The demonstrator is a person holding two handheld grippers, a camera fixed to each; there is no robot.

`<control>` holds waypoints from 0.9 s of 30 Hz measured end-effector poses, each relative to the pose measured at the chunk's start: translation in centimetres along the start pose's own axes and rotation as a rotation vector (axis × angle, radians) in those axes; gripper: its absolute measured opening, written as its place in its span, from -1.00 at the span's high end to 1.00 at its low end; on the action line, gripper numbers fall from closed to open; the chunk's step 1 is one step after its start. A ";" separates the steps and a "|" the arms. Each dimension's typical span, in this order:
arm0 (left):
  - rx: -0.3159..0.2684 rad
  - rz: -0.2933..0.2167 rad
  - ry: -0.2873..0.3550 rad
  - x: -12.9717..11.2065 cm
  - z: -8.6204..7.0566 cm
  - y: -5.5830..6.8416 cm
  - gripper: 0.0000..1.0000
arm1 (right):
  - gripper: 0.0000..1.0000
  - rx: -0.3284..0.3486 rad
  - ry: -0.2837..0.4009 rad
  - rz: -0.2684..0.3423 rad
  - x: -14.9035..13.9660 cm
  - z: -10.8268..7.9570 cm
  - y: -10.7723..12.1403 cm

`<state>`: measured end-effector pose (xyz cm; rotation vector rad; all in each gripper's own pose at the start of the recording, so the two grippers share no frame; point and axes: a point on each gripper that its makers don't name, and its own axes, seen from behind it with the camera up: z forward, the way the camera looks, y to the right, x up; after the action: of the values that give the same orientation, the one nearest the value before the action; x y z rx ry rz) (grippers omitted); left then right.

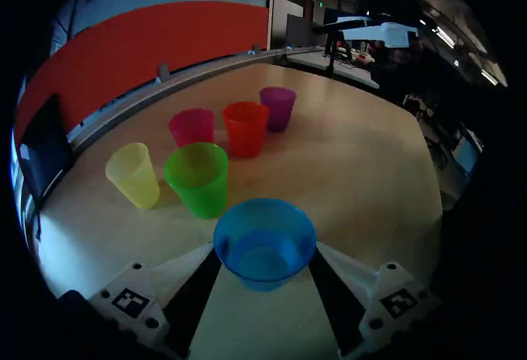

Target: Pour water

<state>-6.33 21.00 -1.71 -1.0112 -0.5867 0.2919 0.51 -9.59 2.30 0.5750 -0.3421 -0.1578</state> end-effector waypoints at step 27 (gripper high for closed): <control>0.129 -0.022 0.253 8.4 -6.9 -2.4 -0.71 | -1.00 -0.005 0.043 -0.014 1.4 -0.2 -0.5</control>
<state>4.41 18.99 0.40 -0.8998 -0.3442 0.1765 1.85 -10.22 2.24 0.5753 -0.2962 -0.1593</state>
